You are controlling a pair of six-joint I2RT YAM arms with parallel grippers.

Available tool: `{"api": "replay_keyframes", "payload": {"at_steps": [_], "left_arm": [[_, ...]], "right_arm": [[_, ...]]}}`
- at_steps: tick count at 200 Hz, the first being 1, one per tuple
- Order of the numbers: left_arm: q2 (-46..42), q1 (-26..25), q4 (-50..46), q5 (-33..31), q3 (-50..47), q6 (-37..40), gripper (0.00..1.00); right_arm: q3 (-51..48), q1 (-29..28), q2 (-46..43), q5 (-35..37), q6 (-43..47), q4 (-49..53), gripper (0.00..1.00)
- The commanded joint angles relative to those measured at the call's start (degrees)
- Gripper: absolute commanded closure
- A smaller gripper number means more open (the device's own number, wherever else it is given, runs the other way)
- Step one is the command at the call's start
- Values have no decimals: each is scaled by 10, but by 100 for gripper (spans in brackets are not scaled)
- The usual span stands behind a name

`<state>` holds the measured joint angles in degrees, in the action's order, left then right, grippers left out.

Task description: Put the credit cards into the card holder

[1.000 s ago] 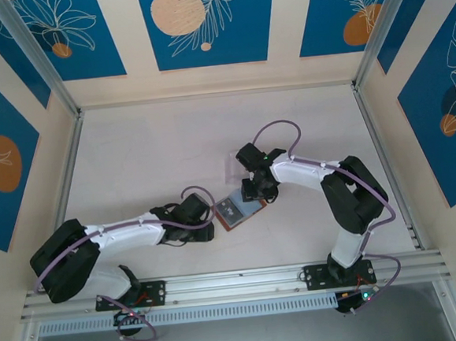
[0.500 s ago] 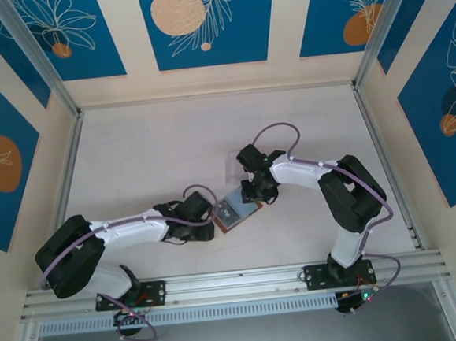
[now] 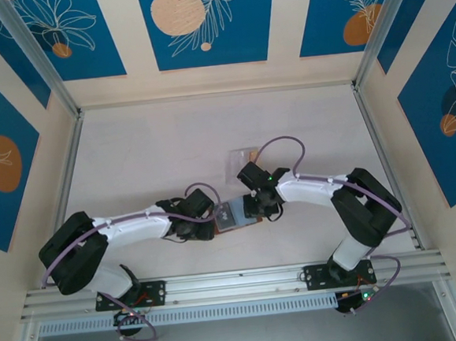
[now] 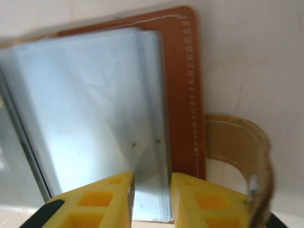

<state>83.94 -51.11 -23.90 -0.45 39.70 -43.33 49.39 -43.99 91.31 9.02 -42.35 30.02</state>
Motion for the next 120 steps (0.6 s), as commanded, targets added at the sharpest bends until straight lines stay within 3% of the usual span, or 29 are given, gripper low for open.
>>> {"api": "replay_keyframes", "payload": {"at_steps": [1, 25, 68, 120], "left_arm": [[17, 5, 145, 55, -3, 31, 48], [-20, 11, 125, 55, -4, 38, 48], [-18, 12, 120, 78, 18, 44, 51], [7, 12, 131, 85, 31, 44, 54]], "right_arm": [[-23, -18, -53, 28, -45, 74, 66], [21, -15, -83, 65, -9, 100, 59], [104, 1, -13, 65, 76, 95, 62], [125, 15, 63, 59, 97, 70, 65]]}}
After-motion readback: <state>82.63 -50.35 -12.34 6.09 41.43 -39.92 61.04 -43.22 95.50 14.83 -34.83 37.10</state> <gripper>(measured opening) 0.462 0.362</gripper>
